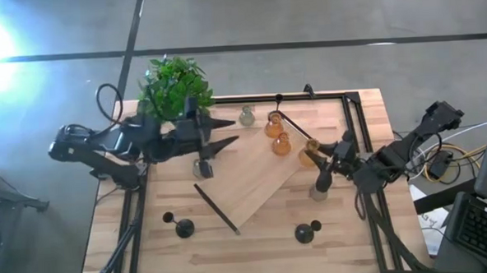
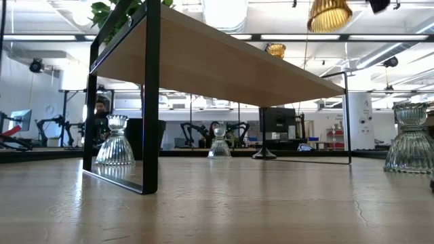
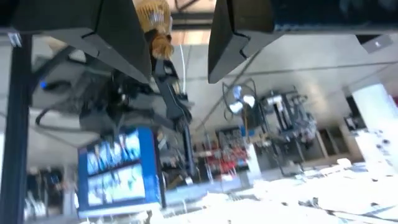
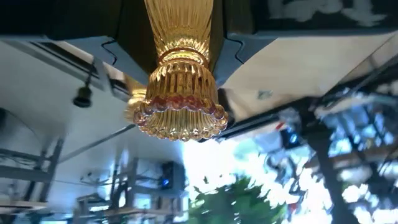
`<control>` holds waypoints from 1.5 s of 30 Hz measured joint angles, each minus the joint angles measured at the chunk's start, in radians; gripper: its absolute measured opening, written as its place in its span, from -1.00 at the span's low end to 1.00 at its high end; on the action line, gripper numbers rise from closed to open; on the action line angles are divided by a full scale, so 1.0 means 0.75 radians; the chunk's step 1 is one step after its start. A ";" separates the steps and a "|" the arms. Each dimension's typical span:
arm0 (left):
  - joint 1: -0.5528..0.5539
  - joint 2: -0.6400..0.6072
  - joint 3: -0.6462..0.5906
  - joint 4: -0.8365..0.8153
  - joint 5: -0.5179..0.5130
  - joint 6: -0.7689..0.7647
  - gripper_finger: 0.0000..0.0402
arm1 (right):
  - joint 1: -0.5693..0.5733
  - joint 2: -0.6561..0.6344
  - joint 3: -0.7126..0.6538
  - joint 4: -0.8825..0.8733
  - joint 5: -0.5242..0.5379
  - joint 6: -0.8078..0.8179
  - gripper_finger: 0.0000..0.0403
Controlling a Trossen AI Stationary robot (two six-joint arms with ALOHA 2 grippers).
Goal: Pick & Place candle stick holders
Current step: Put the yellow glass candle holder on the shelf
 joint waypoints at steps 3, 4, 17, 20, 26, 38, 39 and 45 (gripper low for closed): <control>0.001 -0.058 -0.121 0.125 -0.044 0.038 -0.19 | -0.001 -0.054 -0.121 0.133 0.018 -0.049 -0.47; 0.001 -0.071 -0.155 0.151 -0.064 0.051 -0.19 | -0.001 -0.061 -0.159 0.185 0.023 -0.081 -0.47; 0.004 -0.138 -0.306 0.278 -0.161 0.137 -0.19 | -0.072 -0.101 -0.500 0.573 0.032 -0.177 -0.47; 0.004 -0.139 -0.306 0.277 -0.160 0.137 -0.19 | -0.088 -0.103 -0.536 0.710 0.032 -0.245 -0.47; 0.004 -0.139 -0.306 0.277 -0.160 0.138 -0.19 | -0.139 -0.100 -0.598 0.933 -0.059 -0.399 -0.47; 0.004 -0.138 -0.306 0.277 -0.161 0.137 -0.19 | -0.214 -0.101 -0.670 0.970 -0.133 -0.383 -0.47; 0.004 -0.139 -0.306 0.277 -0.161 0.137 -0.19 | -0.223 -0.101 -0.670 0.970 -0.156 -0.383 -0.47; 0.004 -0.138 -0.306 0.277 -0.161 0.137 -0.19 | -0.273 -0.100 -0.672 0.970 -0.196 -0.427 -0.47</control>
